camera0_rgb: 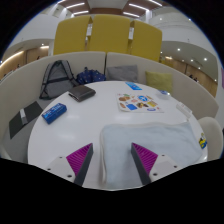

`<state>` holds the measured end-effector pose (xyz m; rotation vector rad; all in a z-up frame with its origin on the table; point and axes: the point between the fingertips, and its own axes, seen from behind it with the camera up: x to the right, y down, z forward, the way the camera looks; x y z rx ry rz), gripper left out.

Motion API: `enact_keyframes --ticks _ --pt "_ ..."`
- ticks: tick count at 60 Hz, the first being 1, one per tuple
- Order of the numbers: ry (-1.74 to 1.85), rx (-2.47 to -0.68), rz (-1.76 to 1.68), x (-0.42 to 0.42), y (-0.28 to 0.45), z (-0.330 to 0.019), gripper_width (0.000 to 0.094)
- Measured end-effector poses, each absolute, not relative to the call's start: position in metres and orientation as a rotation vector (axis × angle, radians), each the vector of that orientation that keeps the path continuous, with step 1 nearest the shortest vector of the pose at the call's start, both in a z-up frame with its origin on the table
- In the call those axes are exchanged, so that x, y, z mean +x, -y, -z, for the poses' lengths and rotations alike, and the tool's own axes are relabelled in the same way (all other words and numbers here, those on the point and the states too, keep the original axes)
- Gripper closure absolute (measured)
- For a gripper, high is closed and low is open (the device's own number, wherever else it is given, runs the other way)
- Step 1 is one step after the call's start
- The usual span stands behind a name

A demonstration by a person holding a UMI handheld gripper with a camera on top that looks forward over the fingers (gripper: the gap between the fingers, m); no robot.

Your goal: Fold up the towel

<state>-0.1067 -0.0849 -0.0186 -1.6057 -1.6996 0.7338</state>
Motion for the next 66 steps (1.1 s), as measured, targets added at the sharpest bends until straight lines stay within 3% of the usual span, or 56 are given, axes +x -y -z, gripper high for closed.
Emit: enact_keyframes --ticks 1,8,18,27,33,40,50,53,60,62,66 --pt "1.706 -1.612 -0.74 -0.109 0.087 0.021 0.0118" --pt "1.693 -1.624 -0.646 -0.108 0.075 0.023 0.0881" --pt "1.757 -1.791 -0.71 -0.075 0.125 0.008 0.091" --pt "1.707 -1.872 -0.945 -0.075 0.154 -0.066 0.0909" --pt "1.63 -1.864 -1.007 -0.089 0.112 -0.111 0.0909" --pt "1.593 -1.883 -0.944 -0.103 0.033 -0.113 0.0894" --pt "1.579 -1.982 -0.806 -0.092 -0.056 -0.041 0.0893" --pt "1.577 -2.022 -0.773 -0.087 -0.07 -0.02 0.0837" --pt "1.615 -2.066 -0.69 -0.067 -0.088 0.003 0.0042" --pt "1.605 -2.062 -0.663 -0.061 -0.095 -0.003 0.0104" --pt "1.576 -2.043 -0.661 -0.044 -0.101 -0.031 0.0069"
